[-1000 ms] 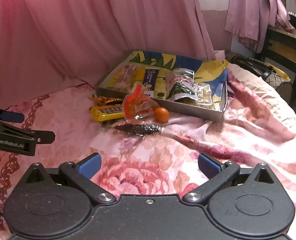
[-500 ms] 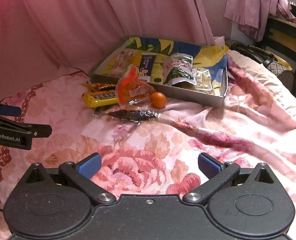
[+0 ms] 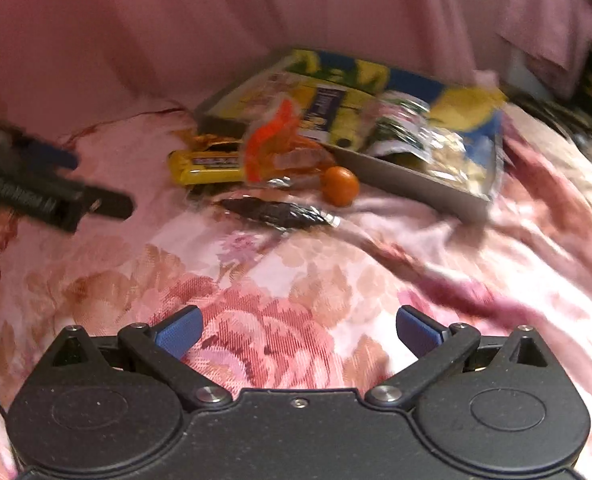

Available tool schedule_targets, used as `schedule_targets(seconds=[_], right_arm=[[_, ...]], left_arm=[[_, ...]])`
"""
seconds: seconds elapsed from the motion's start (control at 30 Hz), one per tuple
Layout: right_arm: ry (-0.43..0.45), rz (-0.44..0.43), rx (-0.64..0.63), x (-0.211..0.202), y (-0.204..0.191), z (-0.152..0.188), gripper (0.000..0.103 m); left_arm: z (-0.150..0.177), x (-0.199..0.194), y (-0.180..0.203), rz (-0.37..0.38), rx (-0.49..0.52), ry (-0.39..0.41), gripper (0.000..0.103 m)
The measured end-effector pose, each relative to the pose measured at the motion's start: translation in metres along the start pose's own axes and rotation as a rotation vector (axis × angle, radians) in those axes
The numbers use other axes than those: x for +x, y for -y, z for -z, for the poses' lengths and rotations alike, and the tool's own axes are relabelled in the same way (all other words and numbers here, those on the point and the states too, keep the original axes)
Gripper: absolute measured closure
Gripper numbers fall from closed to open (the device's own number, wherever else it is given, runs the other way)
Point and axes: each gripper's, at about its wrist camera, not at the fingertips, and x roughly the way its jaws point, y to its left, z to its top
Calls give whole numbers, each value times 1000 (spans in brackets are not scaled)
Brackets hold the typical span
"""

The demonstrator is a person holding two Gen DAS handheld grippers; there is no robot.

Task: Organize snacks
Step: 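Withdraw both tools from the tray and move toward the candy bars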

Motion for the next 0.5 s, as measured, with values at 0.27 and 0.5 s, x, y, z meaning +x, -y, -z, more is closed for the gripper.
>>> schedule_targets(seconds=[0.27,0.5], right_arm=[[13,-156,-65,26,16,-21,1],[56,-237,-214,42,18,-38,1]], left_arm=[[-26,30,-3,84,62,-35,0],[-40,53,-4,197,142,-78,0]])
